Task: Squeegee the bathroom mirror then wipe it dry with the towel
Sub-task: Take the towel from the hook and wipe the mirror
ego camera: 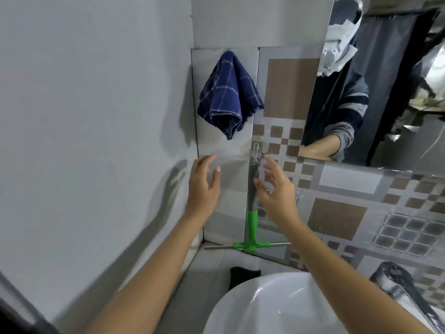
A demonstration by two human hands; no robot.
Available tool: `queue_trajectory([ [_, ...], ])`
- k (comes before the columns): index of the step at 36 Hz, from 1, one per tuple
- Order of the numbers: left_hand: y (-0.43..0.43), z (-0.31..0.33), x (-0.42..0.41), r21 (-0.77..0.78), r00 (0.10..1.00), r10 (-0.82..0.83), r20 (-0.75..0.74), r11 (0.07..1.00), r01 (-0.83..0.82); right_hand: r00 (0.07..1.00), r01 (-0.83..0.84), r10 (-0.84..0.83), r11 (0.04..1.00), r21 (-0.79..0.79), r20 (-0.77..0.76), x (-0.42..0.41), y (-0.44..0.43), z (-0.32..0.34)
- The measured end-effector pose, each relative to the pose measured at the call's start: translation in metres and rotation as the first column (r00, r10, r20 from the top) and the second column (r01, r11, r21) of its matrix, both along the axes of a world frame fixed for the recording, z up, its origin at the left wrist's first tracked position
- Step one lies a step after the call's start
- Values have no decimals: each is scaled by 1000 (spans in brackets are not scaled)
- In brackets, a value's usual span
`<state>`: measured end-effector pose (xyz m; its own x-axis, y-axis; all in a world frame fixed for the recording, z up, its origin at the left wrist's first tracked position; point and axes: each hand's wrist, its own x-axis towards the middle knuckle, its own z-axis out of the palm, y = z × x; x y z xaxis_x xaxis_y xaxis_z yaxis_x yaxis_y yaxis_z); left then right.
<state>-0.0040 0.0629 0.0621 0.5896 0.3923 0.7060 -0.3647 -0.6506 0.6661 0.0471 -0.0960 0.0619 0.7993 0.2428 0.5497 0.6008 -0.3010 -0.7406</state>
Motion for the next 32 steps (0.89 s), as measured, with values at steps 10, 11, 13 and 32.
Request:
queue_trajectory([
  [10,15,159,37,305,986,55,156,947,-101,961,21,-53,993,120,270,26,36,129],
  [11,17,163,42,346,991,53,123,934,-93,961,29,-58,993,110,269,29,40,135],
  [13,20,167,48,401,998,31,62,915,-53,964,48,-65,996,73,258,33,46,143],
  [32,12,200,42,421,994,-108,0,902,98,843,168,-47,969,-179,535,34,20,269],
])
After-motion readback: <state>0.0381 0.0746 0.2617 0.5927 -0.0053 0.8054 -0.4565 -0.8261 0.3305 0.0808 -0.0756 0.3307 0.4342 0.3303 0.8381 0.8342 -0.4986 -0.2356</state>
